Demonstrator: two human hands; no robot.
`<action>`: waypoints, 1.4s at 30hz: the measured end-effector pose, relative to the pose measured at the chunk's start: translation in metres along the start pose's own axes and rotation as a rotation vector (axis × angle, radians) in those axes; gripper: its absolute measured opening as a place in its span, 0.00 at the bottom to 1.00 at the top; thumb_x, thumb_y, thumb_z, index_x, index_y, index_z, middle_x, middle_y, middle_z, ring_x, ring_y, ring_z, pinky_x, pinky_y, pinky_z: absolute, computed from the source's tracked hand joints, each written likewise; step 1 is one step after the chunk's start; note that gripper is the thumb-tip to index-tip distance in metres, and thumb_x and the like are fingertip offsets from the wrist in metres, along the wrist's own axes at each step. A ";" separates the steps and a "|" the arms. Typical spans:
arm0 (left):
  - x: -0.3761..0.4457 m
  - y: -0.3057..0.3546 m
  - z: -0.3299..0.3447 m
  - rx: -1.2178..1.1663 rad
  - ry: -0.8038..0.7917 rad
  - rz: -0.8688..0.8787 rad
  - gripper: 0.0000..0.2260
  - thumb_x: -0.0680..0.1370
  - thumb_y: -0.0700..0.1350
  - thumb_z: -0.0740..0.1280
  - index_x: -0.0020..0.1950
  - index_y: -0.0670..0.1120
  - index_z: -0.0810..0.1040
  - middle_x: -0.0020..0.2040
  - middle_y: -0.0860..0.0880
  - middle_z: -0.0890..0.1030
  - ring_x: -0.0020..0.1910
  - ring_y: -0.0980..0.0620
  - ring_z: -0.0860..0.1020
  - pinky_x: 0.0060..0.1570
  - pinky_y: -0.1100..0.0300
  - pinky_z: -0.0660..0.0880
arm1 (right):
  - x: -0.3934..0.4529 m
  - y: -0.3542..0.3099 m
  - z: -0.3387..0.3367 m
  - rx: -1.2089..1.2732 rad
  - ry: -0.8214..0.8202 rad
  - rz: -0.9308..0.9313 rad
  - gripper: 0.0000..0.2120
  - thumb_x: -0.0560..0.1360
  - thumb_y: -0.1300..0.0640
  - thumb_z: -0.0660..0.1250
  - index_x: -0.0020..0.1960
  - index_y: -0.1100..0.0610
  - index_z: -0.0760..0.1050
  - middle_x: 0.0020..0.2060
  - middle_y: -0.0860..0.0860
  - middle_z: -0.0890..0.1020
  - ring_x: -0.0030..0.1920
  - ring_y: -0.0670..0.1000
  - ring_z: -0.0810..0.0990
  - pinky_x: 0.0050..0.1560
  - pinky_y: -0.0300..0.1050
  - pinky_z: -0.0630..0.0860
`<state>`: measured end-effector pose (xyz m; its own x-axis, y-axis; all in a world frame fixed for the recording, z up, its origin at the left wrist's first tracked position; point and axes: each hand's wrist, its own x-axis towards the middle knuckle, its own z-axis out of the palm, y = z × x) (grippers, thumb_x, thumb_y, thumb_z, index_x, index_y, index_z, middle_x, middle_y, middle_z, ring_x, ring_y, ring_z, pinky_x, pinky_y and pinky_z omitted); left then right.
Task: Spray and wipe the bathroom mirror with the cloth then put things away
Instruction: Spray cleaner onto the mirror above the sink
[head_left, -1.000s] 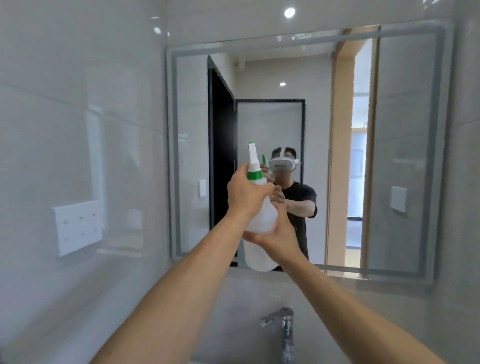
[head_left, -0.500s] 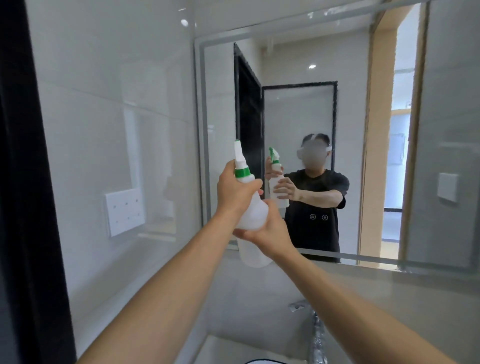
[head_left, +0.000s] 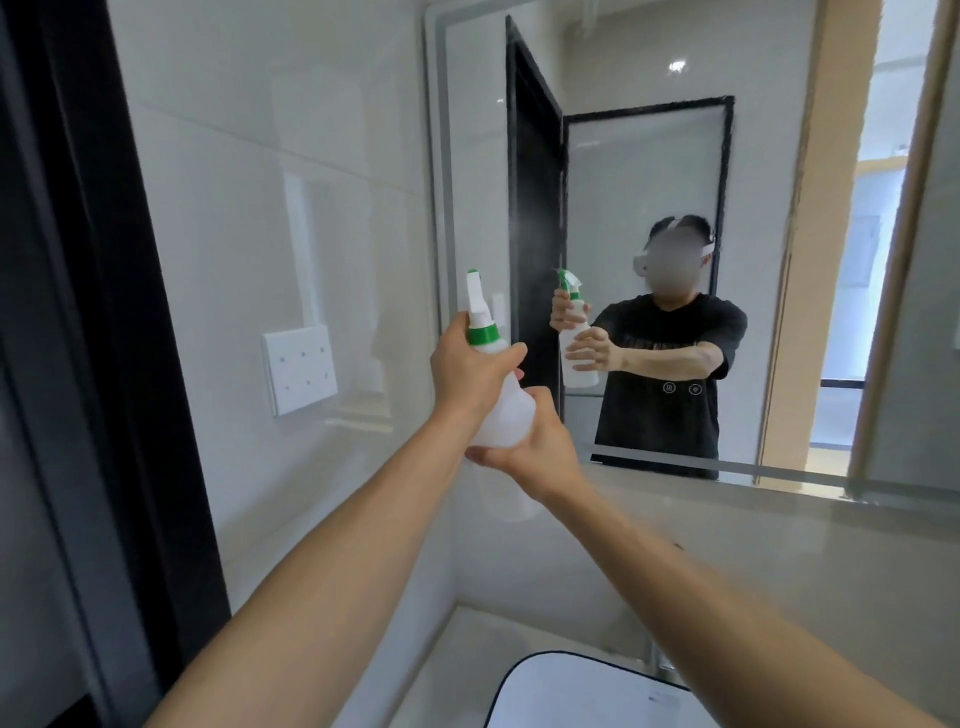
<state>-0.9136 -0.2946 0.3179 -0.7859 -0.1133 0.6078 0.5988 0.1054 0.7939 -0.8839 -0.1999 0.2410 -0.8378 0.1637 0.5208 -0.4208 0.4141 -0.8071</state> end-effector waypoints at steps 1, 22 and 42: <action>-0.001 -0.003 -0.001 -0.006 -0.009 -0.007 0.15 0.68 0.44 0.77 0.44 0.55 0.72 0.40 0.53 0.80 0.30 0.56 0.83 0.29 0.68 0.76 | -0.002 0.002 0.001 0.003 -0.004 0.005 0.39 0.59 0.50 0.84 0.62 0.49 0.64 0.52 0.45 0.78 0.51 0.45 0.79 0.44 0.40 0.79; -0.052 -0.088 -0.010 0.005 -0.069 -0.291 0.14 0.61 0.42 0.71 0.45 0.47 0.75 0.40 0.46 0.81 0.39 0.38 0.84 0.43 0.39 0.81 | -0.062 0.066 0.038 -0.001 -0.099 0.267 0.40 0.51 0.42 0.78 0.57 0.49 0.64 0.46 0.42 0.78 0.46 0.41 0.78 0.39 0.42 0.76; -0.055 -0.078 0.028 -0.134 -0.276 -0.266 0.18 0.64 0.39 0.74 0.53 0.45 0.77 0.45 0.47 0.81 0.32 0.43 0.84 0.39 0.48 0.83 | -0.067 0.071 0.008 -0.079 0.089 0.327 0.35 0.58 0.47 0.81 0.55 0.46 0.62 0.43 0.40 0.77 0.42 0.38 0.75 0.33 0.38 0.68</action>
<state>-0.9216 -0.2687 0.2224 -0.9169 0.1522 0.3690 0.3698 -0.0238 0.9288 -0.8608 -0.1889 0.1466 -0.8887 0.3755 0.2630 -0.1035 0.3945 -0.9130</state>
